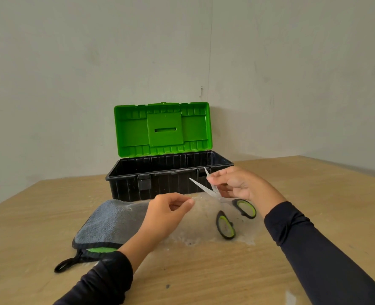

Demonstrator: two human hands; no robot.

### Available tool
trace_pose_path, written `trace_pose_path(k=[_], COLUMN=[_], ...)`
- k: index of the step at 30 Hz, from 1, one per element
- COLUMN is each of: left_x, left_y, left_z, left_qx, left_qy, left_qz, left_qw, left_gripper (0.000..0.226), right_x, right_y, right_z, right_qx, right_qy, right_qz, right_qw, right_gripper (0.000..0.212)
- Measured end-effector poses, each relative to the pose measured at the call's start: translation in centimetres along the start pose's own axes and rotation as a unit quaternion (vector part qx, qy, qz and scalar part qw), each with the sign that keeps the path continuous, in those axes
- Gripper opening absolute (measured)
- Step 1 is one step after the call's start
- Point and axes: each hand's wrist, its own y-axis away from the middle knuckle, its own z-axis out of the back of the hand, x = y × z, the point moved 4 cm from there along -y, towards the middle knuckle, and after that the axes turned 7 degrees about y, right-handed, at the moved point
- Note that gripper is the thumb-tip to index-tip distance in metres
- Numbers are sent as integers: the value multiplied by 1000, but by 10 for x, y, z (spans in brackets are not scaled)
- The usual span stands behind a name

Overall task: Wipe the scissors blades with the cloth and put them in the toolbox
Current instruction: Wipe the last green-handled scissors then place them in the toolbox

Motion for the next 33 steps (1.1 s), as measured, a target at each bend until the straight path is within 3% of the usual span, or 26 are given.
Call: trace_pose_path(k=[5,10,15,18,26,30,33], left_x=[2,4,4,6,12,13,15], left_y=[3,1,-2,-4,-10,-14,-14], left_z=[-13,-2,6,12,27,34,37], left_qx=[63,7,-50,-83,-97,-69,-90], left_qy=[108,163,184,183,196,236,281], left_qz=[83,98,67,54,87,89,90], left_qw=[989,982,979,978,972,965,951], left_gripper=[27,12,11,9,31,26,22], right_x=[21,23,19,19,17,13,9], right_y=[-3,-9,-6,-2,-4,-6,-6], right_z=[-33,-53,-60,-65,-52,-49,-56], right_qx=[9,13,54,113,47,37,44], right_qy=[-83,-113,41,57,87,-72,-242], right_qz=[34,65,122,128,96,49,18], right_qw=[996,991,990,984,990,996,969], right_gripper=[7,4,8,3,6,13,13])
